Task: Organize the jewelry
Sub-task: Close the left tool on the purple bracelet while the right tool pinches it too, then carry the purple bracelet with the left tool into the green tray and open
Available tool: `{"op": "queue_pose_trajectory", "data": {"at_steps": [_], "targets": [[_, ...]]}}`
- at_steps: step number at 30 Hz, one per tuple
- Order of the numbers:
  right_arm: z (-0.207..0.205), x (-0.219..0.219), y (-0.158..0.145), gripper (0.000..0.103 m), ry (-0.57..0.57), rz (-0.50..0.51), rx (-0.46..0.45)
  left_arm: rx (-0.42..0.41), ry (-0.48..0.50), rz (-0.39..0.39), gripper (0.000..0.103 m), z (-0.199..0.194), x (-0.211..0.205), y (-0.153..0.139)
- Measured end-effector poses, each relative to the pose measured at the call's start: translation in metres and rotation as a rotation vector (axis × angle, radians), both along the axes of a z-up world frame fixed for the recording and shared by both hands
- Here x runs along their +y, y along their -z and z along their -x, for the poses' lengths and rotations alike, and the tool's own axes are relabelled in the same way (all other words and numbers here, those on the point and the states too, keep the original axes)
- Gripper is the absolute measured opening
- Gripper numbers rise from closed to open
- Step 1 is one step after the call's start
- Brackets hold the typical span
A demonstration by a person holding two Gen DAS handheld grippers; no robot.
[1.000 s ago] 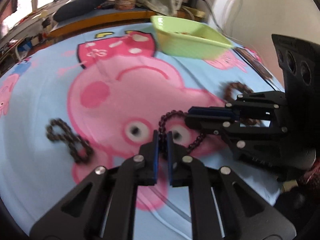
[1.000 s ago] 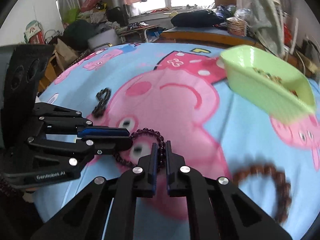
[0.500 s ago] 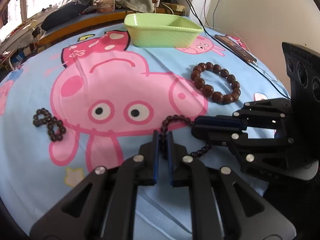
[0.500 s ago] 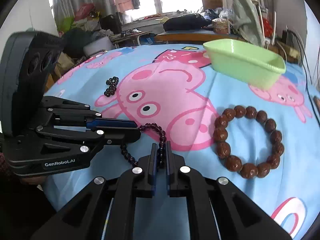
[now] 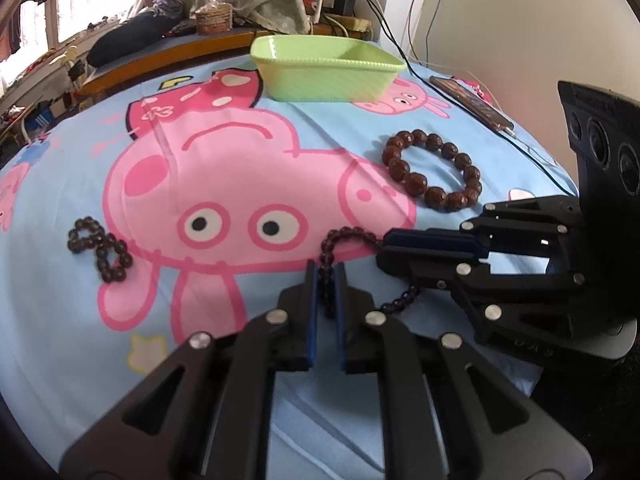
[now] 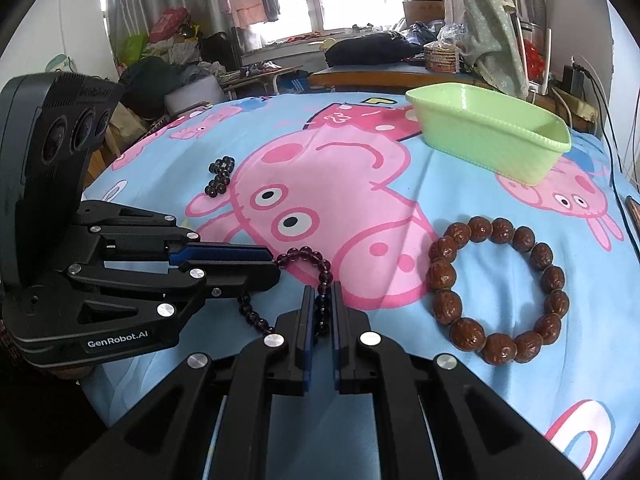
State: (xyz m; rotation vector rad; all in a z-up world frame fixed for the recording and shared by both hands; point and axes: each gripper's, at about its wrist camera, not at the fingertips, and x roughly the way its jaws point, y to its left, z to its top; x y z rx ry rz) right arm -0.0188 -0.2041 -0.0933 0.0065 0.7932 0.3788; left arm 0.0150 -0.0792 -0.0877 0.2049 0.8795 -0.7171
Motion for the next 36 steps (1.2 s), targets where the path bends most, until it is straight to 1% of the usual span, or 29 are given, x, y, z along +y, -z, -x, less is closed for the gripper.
{"op": "queue_pose_trajectory", "data": {"at_steps": [8, 24, 27, 30, 36], "targets": [[-0.001, 0.0, 0.0, 0.0, 0.002, 0.002, -0.002, 0.005, 0.0, 0.024, 0.007, 0.0, 0.004, 0.001], [0.002, 0.007, -0.001, 0.0, -0.002, 0.038, -0.017, 0.01, 0.0, 0.028, 0.007, -0.002, 0.005, 0.001], [0.004, 0.007, -0.004, 0.0, 0.003, 0.027, -0.039, 0.033, 0.001, 0.044, 0.007, -0.004, 0.006, -0.001], [0.004, 0.003, -0.011, 0.0, 0.016, 0.006, -0.065, 0.054, 0.004, 0.077, 0.007, -0.006, 0.006, -0.005], [-0.006, -0.008, -0.021, 0.0, 0.025, -0.066, -0.066, 0.011, 0.024, 0.1, 0.007, -0.016, -0.006, -0.029]]}}
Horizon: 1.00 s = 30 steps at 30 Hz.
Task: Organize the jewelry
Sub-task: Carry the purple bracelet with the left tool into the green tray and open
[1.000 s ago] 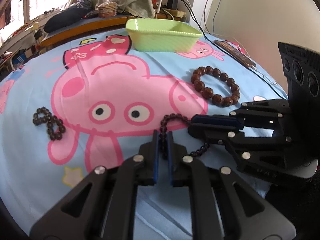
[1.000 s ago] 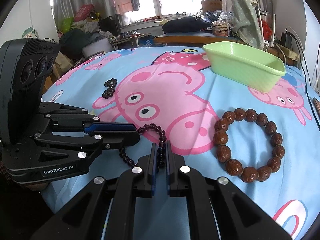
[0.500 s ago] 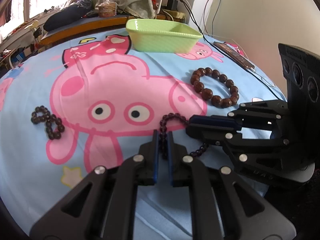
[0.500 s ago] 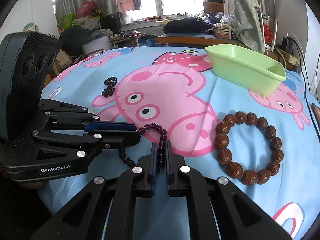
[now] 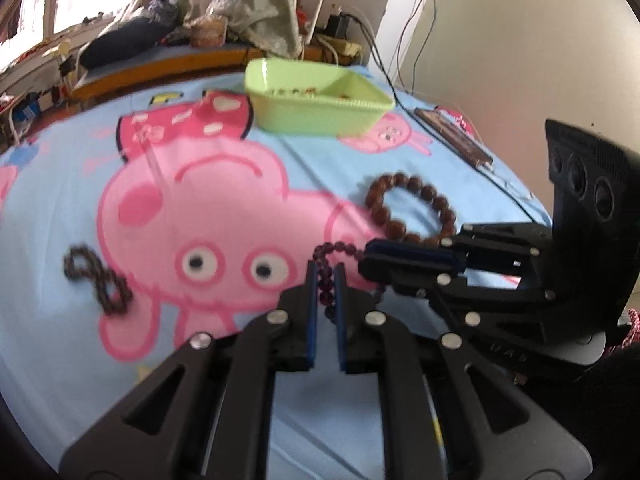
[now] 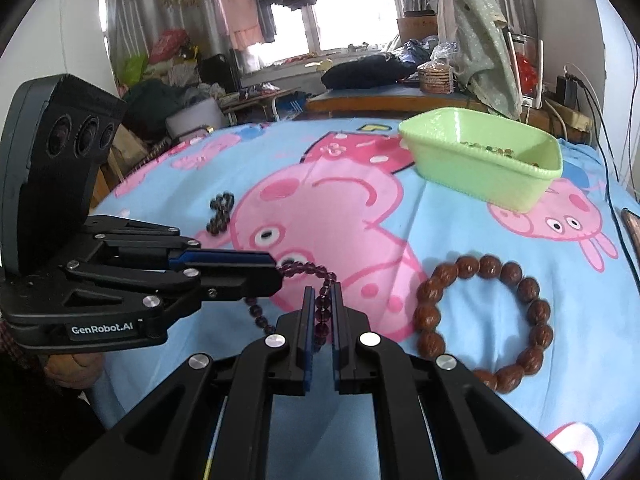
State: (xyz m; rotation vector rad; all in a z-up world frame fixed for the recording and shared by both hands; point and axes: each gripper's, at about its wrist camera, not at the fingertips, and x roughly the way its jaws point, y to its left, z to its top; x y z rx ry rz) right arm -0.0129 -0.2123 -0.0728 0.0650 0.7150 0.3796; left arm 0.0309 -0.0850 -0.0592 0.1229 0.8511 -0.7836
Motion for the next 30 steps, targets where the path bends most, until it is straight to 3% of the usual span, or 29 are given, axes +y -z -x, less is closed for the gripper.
{"op": "queue_pose_trajectory", "data": {"at_steps": [8, 12, 17, 22, 24, 27, 30], "targets": [[-0.021, -0.021, -0.036, 0.0, 0.041, -0.026, -0.105, -0.052, -0.004, 0.015, 0.007, -0.039, -0.022, -0.03], [-0.047, -0.038, -0.053, 0.0, 0.061, -0.016, -0.153, -0.088, 0.001, 0.023, 0.007, -0.067, -0.038, -0.052], [-0.094, -0.078, -0.072, 0.0, 0.123, -0.073, -0.166, -0.14, 0.005, 0.007, 0.007, -0.111, -0.077, -0.074], [-0.132, -0.108, -0.073, 0.0, 0.184, -0.081, -0.152, -0.109, -0.003, -0.001, 0.007, -0.155, -0.112, -0.071], [-0.151, -0.114, -0.063, 0.0, 0.21, -0.041, -0.109, -0.087, -0.006, -0.002, 0.007, -0.168, -0.123, -0.065], [-0.17, -0.123, -0.047, 0.0, 0.27, -0.021, -0.076, -0.053, -0.072, -0.064, 0.021, -0.19, -0.135, -0.049], [-0.163, -0.126, -0.044, 0.0, 0.271, -0.087, -0.066, -0.015, -0.104, 0.009, 0.021, -0.191, -0.12, -0.05]]}}
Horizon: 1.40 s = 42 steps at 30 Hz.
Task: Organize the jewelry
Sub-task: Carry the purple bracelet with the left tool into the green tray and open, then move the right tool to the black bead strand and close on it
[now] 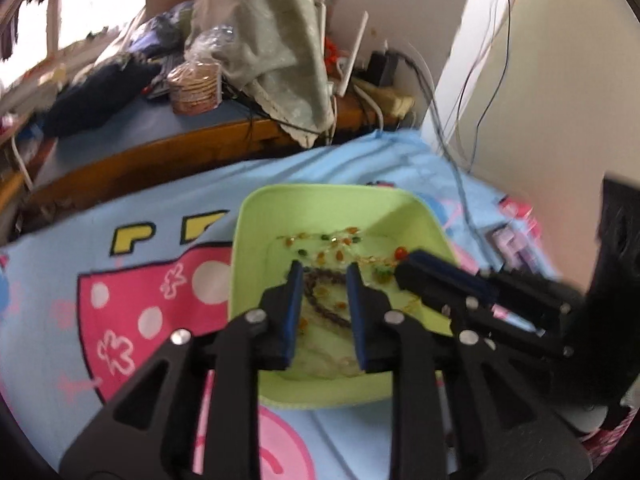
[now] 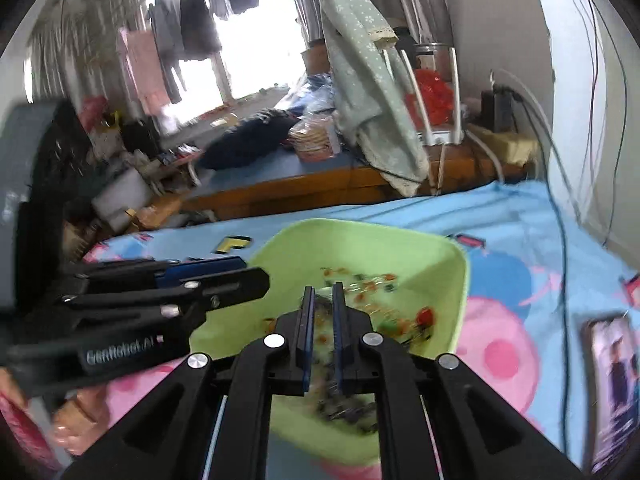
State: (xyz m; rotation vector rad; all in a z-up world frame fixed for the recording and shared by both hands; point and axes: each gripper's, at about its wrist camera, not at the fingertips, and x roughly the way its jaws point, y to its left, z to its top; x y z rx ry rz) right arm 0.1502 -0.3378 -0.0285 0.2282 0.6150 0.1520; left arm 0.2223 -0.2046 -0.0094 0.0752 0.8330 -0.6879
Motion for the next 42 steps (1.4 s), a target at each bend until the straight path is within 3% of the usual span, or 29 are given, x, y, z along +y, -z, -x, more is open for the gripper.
{"op": "queue_pose_trajectory", "data": {"at_steps": [3, 6, 11, 18, 21, 23, 31, 38, 42], "targets": [[0.023, 0.013, -0.008, 0.0, -0.044, -0.015, -0.047, -0.053, -0.017, 0.022, 0.021, 0.017, 0.023, -0.009], [0.046, 0.035, -0.01, 0.002, -0.121, -0.044, -0.051, -0.055, -0.016, 0.041, 0.021, 0.036, 0.052, -0.01], [0.078, 0.084, 0.01, 0.002, -0.261, -0.075, 0.044, -0.021, -0.05, 0.041, 0.021, 0.068, 0.107, 0.006], [0.095, 0.141, 0.045, 0.002, -0.377, -0.082, 0.203, 0.037, -0.215, 0.045, 0.021, 0.096, 0.218, 0.023], [0.095, 0.155, 0.046, 0.002, -0.397, -0.088, 0.215, 0.056, -0.303, 0.063, 0.033, 0.102, 0.26, 0.025], [0.095, 0.165, 0.048, 0.002, -0.412, -0.078, 0.223, 0.079, -0.338, 0.091, 0.034, 0.106, 0.281, 0.031], [0.072, 0.224, 0.046, 0.002, -0.51, 0.023, 0.221, 0.128, -0.328, 0.138, 0.034, 0.111, 0.291, 0.05], [0.049, 0.248, 0.052, 0.0, -0.556, 0.041, 0.252, 0.148, -0.327, 0.15, 0.034, 0.11, 0.288, 0.057], [0.073, 0.23, 0.027, 0.0, -0.515, 0.124, 0.127, 0.149, -0.319, 0.151, 0.034, 0.114, 0.286, 0.057]]}}
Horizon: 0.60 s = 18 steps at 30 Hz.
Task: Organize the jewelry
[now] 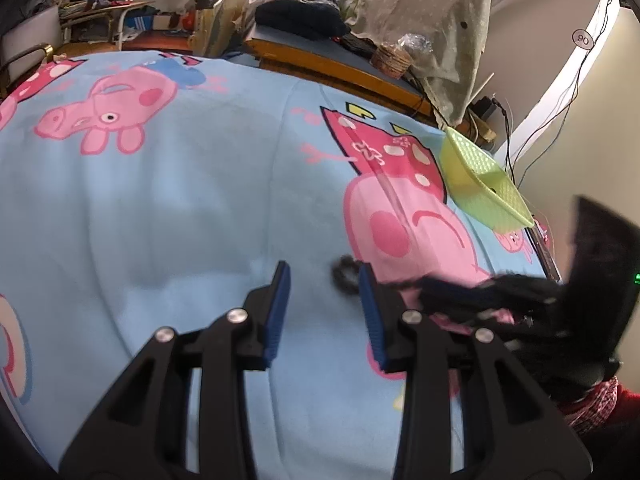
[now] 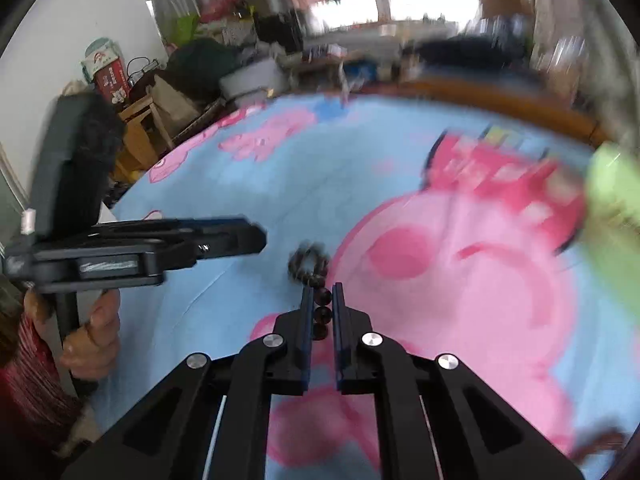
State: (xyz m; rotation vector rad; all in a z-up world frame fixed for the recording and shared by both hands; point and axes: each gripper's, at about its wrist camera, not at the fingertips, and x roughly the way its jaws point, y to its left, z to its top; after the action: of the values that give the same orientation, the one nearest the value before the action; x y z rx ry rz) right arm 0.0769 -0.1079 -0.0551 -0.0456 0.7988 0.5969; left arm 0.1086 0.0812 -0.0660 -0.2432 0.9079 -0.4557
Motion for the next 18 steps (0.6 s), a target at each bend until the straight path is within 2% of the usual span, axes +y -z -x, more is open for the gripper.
{"op": "queue_pose_trajectory", "data": {"at_steps": [2, 4, 6, 7, 10, 13, 15, 18], "targets": [[0.02, -0.013, -0.019, 0.0, 0.006, 0.062, -0.099, -0.004, 0.011, 0.004, 0.034, 0.002, -0.003, -0.001], [0.039, -0.019, -0.027, 0.0, -0.059, 0.114, -0.122, -0.013, 0.034, 0.014, 0.034, 0.006, -0.01, -0.006], [0.057, -0.02, -0.02, 0.0, -0.15, 0.161, -0.091, -0.018, 0.062, 0.021, 0.034, 0.01, -0.019, -0.008], [0.071, -0.021, -0.009, 0.0, -0.208, 0.165, -0.043, -0.02, 0.084, 0.023, 0.034, 0.013, -0.026, -0.009], [0.089, -0.028, 0.017, 0.0, -0.296, 0.11, 0.114, -0.026, 0.147, 0.012, 0.034, 0.024, -0.045, -0.01], [0.098, -0.044, 0.028, 0.0, -0.255, 0.054, 0.16, -0.017, 0.216, -0.012, 0.036, 0.035, -0.065, -0.007], [0.092, -0.058, 0.026, 0.0, -0.189, -0.01, 0.172, -0.016, 0.245, -0.026, 0.044, 0.041, -0.075, -0.006], [0.077, -0.08, 0.021, 0.0, -0.051, -0.085, 0.158, -0.023, 0.282, -0.032, 0.044, 0.05, -0.089, -0.008]]}}
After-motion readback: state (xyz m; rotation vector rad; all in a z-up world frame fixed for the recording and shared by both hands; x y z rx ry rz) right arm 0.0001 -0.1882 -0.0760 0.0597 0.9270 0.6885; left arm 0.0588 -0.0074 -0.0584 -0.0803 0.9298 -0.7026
